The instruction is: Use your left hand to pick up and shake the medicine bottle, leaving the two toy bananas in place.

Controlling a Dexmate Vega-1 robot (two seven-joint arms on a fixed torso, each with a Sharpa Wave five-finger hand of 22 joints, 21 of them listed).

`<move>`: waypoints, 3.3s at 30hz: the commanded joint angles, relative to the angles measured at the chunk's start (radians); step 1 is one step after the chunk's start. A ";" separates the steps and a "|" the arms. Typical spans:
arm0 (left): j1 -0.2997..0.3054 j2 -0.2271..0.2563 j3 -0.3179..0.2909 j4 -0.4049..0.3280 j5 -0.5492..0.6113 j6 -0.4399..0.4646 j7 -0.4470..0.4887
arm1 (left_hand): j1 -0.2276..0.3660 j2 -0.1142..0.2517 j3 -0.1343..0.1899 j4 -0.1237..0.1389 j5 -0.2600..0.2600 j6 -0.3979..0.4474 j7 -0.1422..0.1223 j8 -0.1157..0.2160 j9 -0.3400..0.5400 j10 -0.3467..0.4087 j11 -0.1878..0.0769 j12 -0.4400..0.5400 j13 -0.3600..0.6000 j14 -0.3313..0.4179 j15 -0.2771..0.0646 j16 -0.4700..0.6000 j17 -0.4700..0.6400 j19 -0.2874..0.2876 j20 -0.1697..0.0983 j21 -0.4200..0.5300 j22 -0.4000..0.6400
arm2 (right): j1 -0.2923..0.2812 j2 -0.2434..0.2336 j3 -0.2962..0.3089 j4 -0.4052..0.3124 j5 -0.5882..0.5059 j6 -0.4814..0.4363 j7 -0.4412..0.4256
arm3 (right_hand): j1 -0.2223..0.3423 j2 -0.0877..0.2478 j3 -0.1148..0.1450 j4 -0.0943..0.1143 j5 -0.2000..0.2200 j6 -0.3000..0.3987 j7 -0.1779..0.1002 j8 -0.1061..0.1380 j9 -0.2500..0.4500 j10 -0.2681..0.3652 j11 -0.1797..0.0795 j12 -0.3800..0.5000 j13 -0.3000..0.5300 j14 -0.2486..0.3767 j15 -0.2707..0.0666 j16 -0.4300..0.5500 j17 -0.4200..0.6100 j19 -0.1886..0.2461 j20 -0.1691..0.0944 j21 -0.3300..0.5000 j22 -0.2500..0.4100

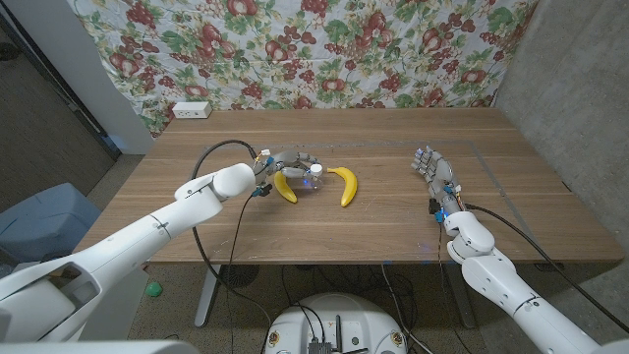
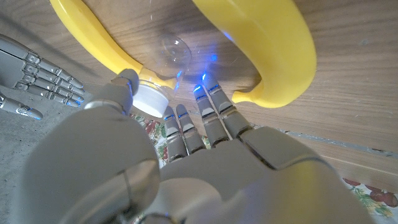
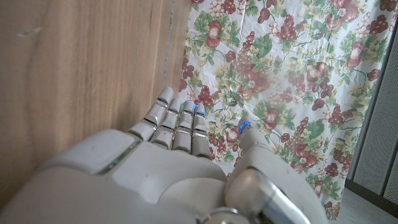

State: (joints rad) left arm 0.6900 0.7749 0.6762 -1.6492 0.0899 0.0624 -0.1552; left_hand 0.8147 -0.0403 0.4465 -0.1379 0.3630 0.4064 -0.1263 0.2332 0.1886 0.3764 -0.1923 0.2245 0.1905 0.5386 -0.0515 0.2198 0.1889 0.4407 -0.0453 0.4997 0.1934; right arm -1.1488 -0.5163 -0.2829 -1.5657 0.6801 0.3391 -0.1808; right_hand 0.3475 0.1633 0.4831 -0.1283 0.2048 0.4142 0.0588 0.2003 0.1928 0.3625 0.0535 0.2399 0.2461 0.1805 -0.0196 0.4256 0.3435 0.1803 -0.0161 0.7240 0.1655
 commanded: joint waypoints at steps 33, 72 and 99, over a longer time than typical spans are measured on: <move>0.010 -0.067 -0.018 0.131 -0.060 -0.140 0.091 | 0.176 0.220 0.083 -0.030 -0.174 0.461 0.042 0.061 0.013 0.560 -0.014 0.080 0.024 0.442 -0.191 0.114 0.048 0.114 -0.123 0.195 0.033 | 0.009 0.006 -0.006 -0.010 -0.018 -0.015 -0.029 | -0.009 0.000 -0.009 -0.001 0.003 0.005 -0.001 0.002 0.003 0.010 0.000 0.003 0.001 0.010 0.003 -0.001 -0.002 0.014 0.002 -0.022 0.002; 0.081 -0.078 -0.099 0.075 -0.197 -0.162 0.147 | 0.258 0.193 0.034 -0.026 -0.160 0.566 0.099 0.085 0.047 0.745 -0.010 0.190 0.163 0.642 -0.186 0.255 0.196 0.146 -0.149 0.359 0.047 | 0.003 -0.007 0.001 -0.016 -0.019 -0.020 -0.027 | -0.010 0.001 -0.011 -0.001 0.003 0.005 -0.001 0.001 0.002 0.009 0.000 0.002 0.000 0.010 0.003 -0.003 -0.004 0.022 0.002 -0.042 0.002; 0.106 -0.069 -0.146 0.052 -0.281 -0.177 0.156 | 0.268 0.190 0.016 -0.023 -0.151 0.568 0.106 0.102 0.077 0.756 -0.009 0.206 0.208 0.649 -0.185 0.268 0.237 0.134 -0.149 0.397 0.048 | 0.014 -0.008 -0.003 -0.010 -0.022 -0.022 -0.020 | -0.009 0.001 -0.012 -0.002 0.004 0.005 -0.001 0.001 0.002 0.010 0.000 0.002 0.000 0.011 0.003 -0.005 -0.005 0.027 0.002 -0.056 0.002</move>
State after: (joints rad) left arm 0.7846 0.7007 0.5482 -1.5857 -0.1649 -0.1064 -0.0078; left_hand 0.9640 0.0295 0.4663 -0.1621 0.2061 0.8078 0.0213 0.2932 0.1842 0.8559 -0.0174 0.3641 0.1878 1.1796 -0.2391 0.4809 0.4201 0.5793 -0.0553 0.8883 0.2395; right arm -1.1385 -0.5226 -0.2827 -1.5783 0.6607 0.3165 -0.2057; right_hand 0.3369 0.1739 0.4748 -0.1283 0.2048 0.4141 0.0588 0.2003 0.1928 0.3625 0.0535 0.2399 0.2462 0.1842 -0.0160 0.4209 0.3389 0.2000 -0.0143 0.6692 0.1649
